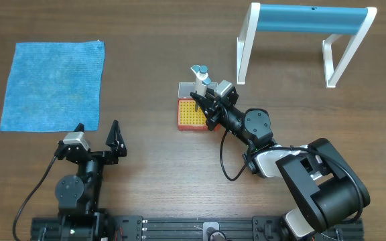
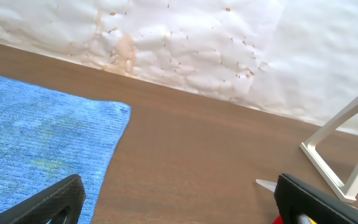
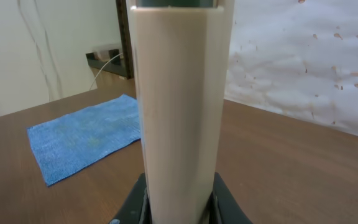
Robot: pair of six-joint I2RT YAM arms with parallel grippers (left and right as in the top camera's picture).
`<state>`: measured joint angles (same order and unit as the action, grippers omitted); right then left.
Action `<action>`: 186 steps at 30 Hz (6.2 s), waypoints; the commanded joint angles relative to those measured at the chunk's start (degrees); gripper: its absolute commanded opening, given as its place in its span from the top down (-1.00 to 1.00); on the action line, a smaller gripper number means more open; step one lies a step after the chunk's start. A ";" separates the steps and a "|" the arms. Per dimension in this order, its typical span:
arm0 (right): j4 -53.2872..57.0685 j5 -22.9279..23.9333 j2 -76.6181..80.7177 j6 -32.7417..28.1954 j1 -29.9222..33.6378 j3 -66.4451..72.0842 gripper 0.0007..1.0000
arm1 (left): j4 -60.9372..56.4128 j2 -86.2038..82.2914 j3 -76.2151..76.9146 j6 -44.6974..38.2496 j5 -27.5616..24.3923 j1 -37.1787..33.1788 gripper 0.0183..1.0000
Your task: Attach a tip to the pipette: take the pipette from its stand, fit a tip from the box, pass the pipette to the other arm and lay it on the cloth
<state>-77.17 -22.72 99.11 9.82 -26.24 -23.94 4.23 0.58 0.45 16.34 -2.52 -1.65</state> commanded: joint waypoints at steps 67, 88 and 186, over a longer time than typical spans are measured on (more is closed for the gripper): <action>-0.72 -0.72 -2.23 -4.52 -1.20 -0.07 0.84 | 0.31 -0.37 -0.13 -0.72 0.59 0.17 -0.97; 30.29 -0.76 -33.42 -4.50 -0.31 -3.61 0.84 | 0.31 -0.37 -0.13 -0.72 0.59 0.17 -0.97; 85.68 -31.19 -46.71 36.89 -0.48 -17.09 0.84 | -58.71 82.14 43.76 55.10 -80.19 23.50 -0.39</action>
<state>8.99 -51.29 52.64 45.67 -26.74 -40.05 -54.17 82.41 42.92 73.63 -82.76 20.01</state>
